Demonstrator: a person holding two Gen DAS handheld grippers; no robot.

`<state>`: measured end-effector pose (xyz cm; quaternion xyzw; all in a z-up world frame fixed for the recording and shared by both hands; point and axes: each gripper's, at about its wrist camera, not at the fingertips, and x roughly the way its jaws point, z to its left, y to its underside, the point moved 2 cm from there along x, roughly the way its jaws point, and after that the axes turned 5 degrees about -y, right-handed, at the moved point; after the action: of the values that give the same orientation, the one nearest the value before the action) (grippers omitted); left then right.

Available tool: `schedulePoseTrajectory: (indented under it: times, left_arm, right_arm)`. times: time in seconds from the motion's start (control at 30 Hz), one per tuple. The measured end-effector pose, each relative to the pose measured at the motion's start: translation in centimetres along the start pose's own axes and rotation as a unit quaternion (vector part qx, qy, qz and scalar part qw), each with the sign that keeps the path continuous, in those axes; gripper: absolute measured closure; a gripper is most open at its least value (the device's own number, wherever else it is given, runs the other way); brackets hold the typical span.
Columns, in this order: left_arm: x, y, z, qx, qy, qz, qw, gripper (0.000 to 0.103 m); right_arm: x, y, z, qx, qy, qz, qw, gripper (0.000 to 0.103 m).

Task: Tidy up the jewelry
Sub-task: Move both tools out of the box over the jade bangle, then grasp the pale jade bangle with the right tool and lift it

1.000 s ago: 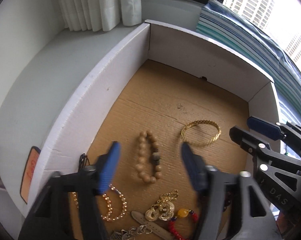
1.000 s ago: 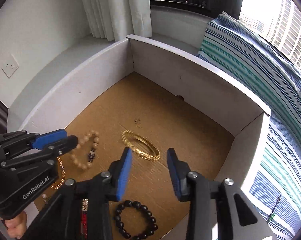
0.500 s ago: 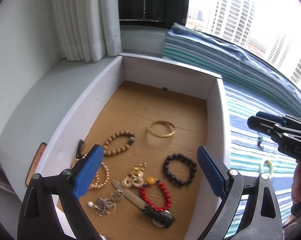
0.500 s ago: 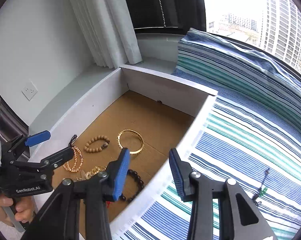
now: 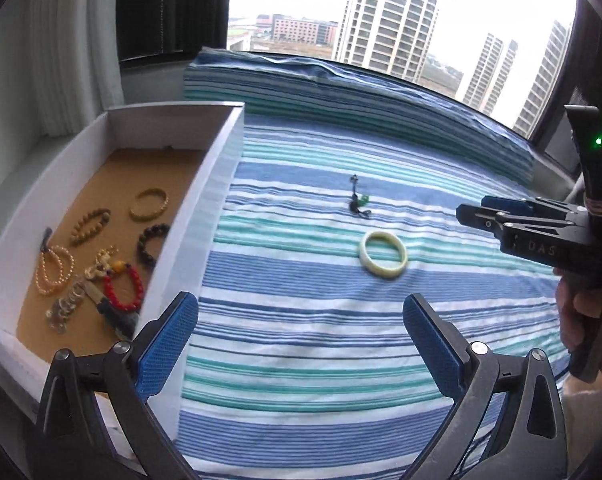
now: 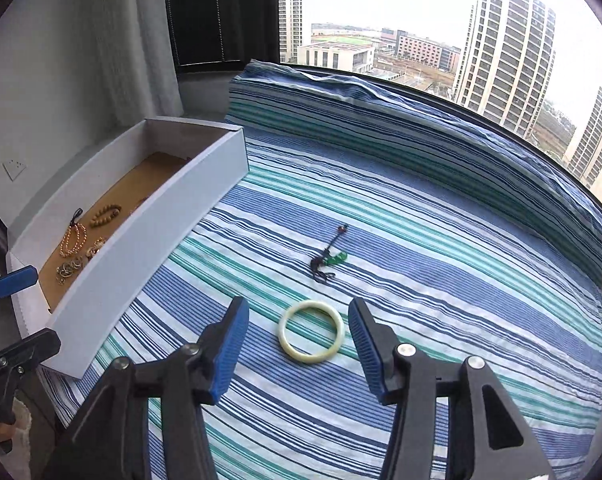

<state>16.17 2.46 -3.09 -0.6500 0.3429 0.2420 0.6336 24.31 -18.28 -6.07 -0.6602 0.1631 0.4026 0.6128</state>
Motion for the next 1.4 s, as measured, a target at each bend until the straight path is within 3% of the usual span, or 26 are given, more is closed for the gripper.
schedulePoseTrajectory:
  times: [0.17, 0.47, 0.73, 0.83, 0.97, 1.23, 1.33, 1.4]
  left_arm:
    - [3.7, 4.0, -3.8, 0.014, -0.005, 0.029, 0.9995, 0.001]
    - [8.7, 6.5, -5.6, 0.034, -0.05, 0.008, 0.9981, 0.001]
    - [12.3, 7.3, -5.5, 0.052, -0.083, 0.02, 0.995, 0.001]
    - [13.2, 7.6, -5.6, 0.056, -0.084, 0.031, 0.9943, 0.001]
    - [13.3, 7.6, -5.4, 0.05, -0.074, 0.034, 0.9954, 0.001]
    - [13.4, 7.7, -5.2, 0.037, -0.066, 0.038, 0.9964, 0.001]
    - [13.3, 7.7, -5.2, 0.033, -0.069, 0.038, 0.9964, 0.001]
    - [13.2, 7.8, -5.1, 0.034, -0.067, 0.038, 0.9965, 0.001]
  right_arm:
    - [0.4, 7.2, -2.4, 0.042, 0.028, 0.012, 0.999, 0.05]
    - [3.5, 15.7, -4.4, 0.093, 0.079, 0.034, 0.992, 0.05]
    - [6.2, 17.4, -5.6, 0.129, 0.093, 0.028, 0.987, 0.05]
    - [6.4, 17.6, -5.8, 0.129, 0.108, 0.004, 0.986, 0.039]
    - [6.3, 17.8, -5.9, 0.134, 0.113, -0.017, 0.984, 0.034]
    - [6.5, 17.7, -6.1, 0.138, 0.111, -0.016, 0.984, 0.027]
    - [6.8, 17.6, -5.8, 0.13, 0.101, -0.01, 0.986, 0.015]
    - [6.9, 17.6, -5.7, 0.128, 0.102, -0.009, 0.986, 0.015]
